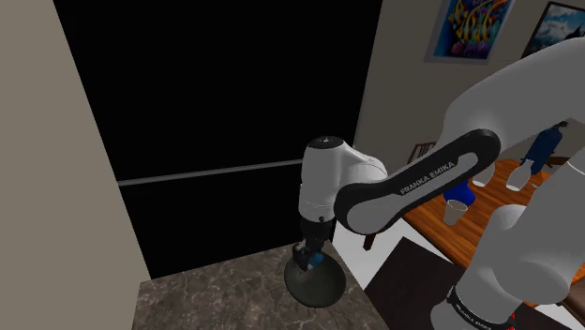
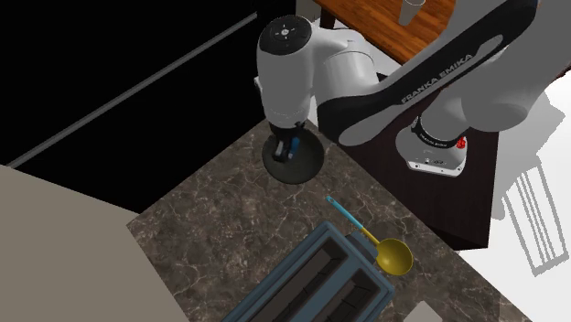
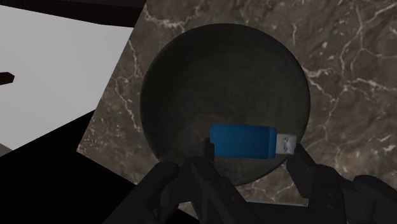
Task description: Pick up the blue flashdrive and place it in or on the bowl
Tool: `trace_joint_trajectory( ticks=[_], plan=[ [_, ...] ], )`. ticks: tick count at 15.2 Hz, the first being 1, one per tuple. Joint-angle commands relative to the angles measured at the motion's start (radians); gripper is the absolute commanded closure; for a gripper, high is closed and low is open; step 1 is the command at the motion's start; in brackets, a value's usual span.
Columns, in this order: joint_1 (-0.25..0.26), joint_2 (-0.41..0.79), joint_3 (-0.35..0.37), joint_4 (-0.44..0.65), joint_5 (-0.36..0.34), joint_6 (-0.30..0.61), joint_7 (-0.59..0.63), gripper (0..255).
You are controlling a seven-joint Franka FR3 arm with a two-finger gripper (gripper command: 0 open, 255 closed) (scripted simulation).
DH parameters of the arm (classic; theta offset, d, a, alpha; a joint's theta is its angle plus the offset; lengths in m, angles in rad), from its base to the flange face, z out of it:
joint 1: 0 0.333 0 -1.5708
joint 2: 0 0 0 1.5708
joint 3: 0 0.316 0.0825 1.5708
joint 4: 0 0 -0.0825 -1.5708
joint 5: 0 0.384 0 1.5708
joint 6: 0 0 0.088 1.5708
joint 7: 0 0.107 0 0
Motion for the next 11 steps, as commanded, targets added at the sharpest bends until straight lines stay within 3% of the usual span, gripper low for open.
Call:
trace_joint_trajectory(
  ticks=[1, 11],
  plan=[
    [-0.002, -0.068, -0.028, -0.061, 0.033, -0.006, -0.059, 255],
    [-0.017, 0.057, -0.006, -0.105, -0.018, 0.158, -0.019, 255]
  ],
)
